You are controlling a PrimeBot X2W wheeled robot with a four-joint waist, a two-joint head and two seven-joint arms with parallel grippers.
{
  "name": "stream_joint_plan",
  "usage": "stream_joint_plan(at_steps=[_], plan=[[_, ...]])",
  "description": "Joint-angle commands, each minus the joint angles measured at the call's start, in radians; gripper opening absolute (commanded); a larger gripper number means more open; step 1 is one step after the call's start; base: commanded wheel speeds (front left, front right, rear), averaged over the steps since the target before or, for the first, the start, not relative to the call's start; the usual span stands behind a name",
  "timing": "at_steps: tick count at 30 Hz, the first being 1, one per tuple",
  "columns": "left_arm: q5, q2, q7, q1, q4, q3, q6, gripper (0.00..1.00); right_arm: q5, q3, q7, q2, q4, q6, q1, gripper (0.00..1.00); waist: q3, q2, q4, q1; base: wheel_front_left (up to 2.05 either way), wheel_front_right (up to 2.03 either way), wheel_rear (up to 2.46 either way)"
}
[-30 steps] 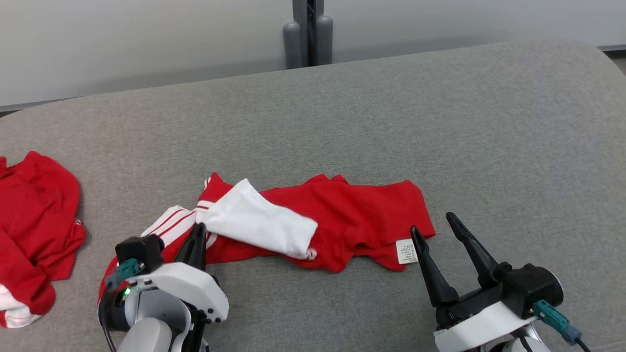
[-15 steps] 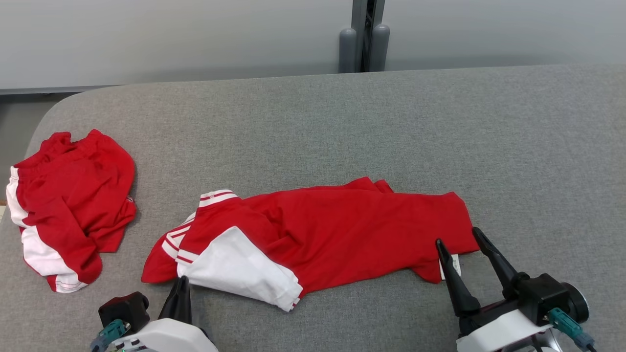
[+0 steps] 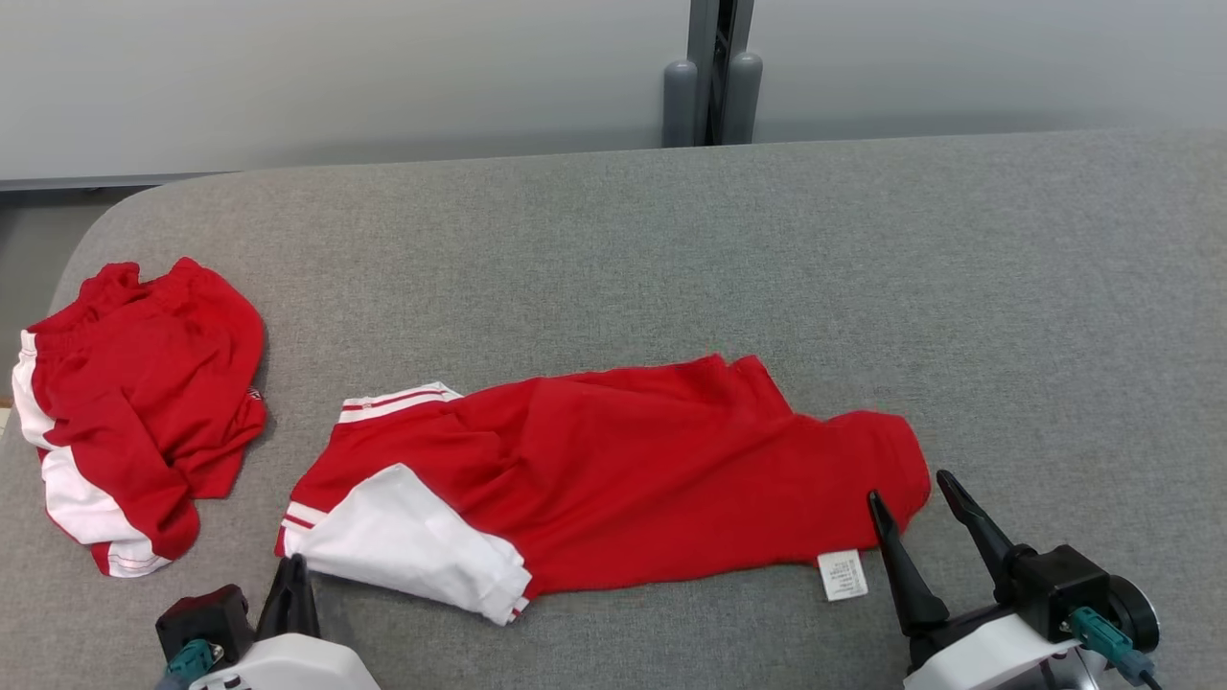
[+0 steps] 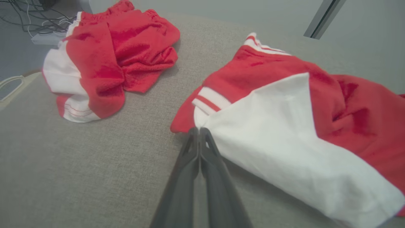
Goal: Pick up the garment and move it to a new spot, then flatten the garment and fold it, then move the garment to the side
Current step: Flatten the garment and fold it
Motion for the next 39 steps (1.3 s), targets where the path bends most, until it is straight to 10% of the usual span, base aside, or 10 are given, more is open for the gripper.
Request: stream_joint_plan(at_steps=[1, 7, 9, 18, 28, 39], plan=[[0.007, 0.005, -0.007, 0.004, -0.005, 0.007, 0.009, 0.0, 0.004, 0.002, -0.006, -0.004, 0.004, 0.0, -0.009, 1.0, -0.001, 0.0, -0.002, 0.0, 0.0, 0.0, 0.0], [0.006, 0.017, -0.005, 0.015, -0.017, 0.022, 0.028, 0.0, 0.008, 0.006, -0.006, -0.001, 0.011, 0.0, 0.0, 1.0, -0.013, 0.0, -0.009, 0.0, 0.0, 0.0, 0.0], [0.004, 0.014, -0.003, 0.018, -0.023, 0.021, 0.034, 1.0, 0.009, 0.005, -0.006, 0.0, 0.014, 0.0, 0.0, 1.0, -0.016, 0.0, -0.013, 0.0, 0.0, 0.0, 0.0], [0.068, 0.032, -0.083, 0.023, -0.13, 0.005, 0.051, 1.0, 0.01, 0.003, -0.006, 0.002, -0.014, 0.0, -0.001, 1.0, -0.014, 0.0, -0.026, 0.0, 0.0, 0.0, 0.0], [0.089, 0.05, -0.168, 0.013, -0.123, -0.1, -0.082, 1.0, 0.024, 0.031, -0.006, 0.004, -0.046, 0.0, 0.018, 1.0, -0.059, 0.0, -0.051, 0.0, 0.0, 0.0, 0.0], [0.11, 0.006, -0.248, 0.065, -0.007, -0.153, -0.118, 1.0, 0.063, 0.111, -0.006, -0.047, -0.069, 0.0, 0.12, 1.0, -0.118, 0.0, -0.082, 0.0, 0.0, 0.0, 0.0]])
